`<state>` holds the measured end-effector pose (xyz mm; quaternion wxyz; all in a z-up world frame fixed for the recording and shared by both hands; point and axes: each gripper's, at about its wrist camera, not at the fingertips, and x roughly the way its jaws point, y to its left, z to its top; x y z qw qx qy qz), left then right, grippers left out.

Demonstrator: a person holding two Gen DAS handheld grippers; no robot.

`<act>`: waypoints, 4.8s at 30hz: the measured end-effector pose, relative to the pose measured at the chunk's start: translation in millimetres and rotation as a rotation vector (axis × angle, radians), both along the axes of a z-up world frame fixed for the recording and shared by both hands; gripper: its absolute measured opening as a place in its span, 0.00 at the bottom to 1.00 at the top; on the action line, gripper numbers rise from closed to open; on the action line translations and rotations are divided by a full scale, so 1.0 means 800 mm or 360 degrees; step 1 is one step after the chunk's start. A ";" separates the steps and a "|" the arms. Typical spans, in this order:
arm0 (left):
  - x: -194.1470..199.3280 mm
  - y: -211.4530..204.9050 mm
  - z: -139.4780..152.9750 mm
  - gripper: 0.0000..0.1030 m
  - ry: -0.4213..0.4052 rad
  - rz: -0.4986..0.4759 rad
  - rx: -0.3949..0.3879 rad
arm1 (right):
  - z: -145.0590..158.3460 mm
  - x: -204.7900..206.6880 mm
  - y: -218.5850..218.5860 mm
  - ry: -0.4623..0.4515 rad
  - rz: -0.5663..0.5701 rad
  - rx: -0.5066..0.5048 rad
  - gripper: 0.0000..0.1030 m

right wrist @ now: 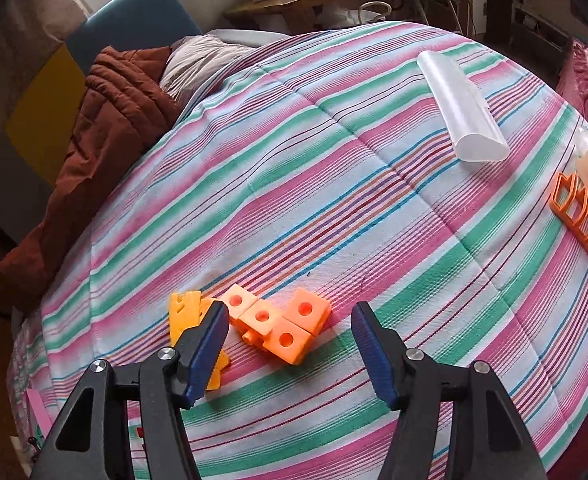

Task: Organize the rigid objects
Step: 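Grasp the orange block with the right tool while the left tool holds the red cylinder, then lower the red cylinder into the tray and open the left tool while the right tool holds the orange block, then lift the orange two-cube block off the bedspread with the right tool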

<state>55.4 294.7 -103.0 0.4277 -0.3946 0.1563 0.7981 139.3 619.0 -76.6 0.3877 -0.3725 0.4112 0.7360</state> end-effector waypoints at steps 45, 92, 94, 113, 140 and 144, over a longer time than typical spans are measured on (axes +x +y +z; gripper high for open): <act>0.002 -0.031 0.070 0.72 0.0017 0.0094 0.0046 | -0.026 -0.059 -0.028 -0.0476 0.0310 0.0269 0.18; -0.178 -0.266 0.039 0.73 -0.0105 0.1022 -0.0045 | -0.028 -0.071 -0.030 -0.0532 0.0380 0.0335 0.18; -0.173 -0.265 0.041 0.77 -0.0059 0.0996 -0.0058 | -0.028 -0.071 -0.030 -0.0536 0.0382 0.0339 0.18; -0.118 -0.299 0.095 0.79 0.0087 0.1066 0.0024 | -0.025 -0.068 -0.035 -0.0528 0.0370 0.0329 0.18; -0.104 -0.312 0.079 0.79 0.0022 0.1076 0.0015 | 0.016 -0.063 -0.045 -0.0195 0.0371 0.0407 0.05; -0.103 -0.308 0.077 0.79 0.0012 0.1065 0.0010 | 0.023 -0.049 -0.036 -0.0111 0.0290 0.0354 0.05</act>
